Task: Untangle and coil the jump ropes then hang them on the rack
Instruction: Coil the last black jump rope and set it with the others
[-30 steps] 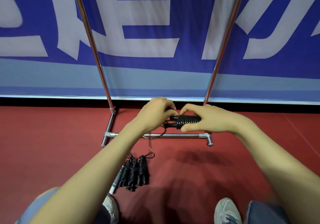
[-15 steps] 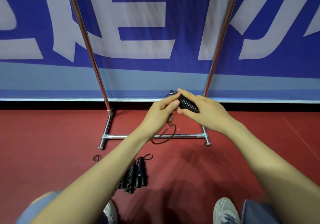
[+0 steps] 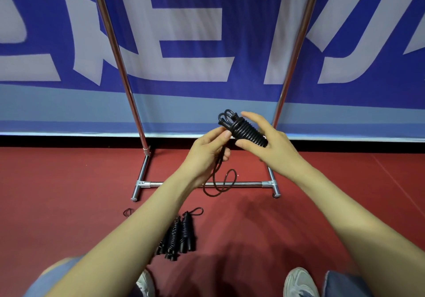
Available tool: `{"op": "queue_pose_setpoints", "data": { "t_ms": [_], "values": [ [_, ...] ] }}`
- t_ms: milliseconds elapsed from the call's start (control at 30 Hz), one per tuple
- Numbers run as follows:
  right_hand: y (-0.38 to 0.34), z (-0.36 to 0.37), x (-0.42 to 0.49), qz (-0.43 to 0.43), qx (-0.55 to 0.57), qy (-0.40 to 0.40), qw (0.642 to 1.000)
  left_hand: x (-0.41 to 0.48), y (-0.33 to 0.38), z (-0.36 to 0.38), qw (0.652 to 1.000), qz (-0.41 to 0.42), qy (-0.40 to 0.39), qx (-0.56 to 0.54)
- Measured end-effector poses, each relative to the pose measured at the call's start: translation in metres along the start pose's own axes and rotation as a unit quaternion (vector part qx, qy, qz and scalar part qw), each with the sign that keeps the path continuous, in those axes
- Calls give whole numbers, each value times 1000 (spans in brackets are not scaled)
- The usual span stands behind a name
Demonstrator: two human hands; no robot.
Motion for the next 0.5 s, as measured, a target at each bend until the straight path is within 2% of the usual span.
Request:
{"op": "queue_pose_setpoints", "data": {
  "t_ms": [100, 167, 233, 400, 500],
  "values": [
    [0, 7, -2, 56, 180, -33, 982, 1, 8, 2, 998, 28, -42, -27],
    [-3, 9, -2, 59, 236, -39, 969, 1, 10, 3, 996, 24, -64, -61],
    [-5, 9, -2, 49, 235, -38, 970, 1, 10, 4, 994, 10, -77, -78],
    [-7, 9, -2, 26, 202, -49, 978, -1, 12, 4, 996, 0, -74, -43],
    [-9, 9, -1, 20, 189, -31, 981, 0, 15, 0, 999, -4, -30, -17]
  ]
}}
Point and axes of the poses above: each hand's wrist, its own x-axis towards the middle knuckle, its own z-axis out of the palm, y = z × x, the point moved 3 cm from there along x, towards the middle knuckle, and after that the axes turned 4 degrees about x, right-handed, at the moved point
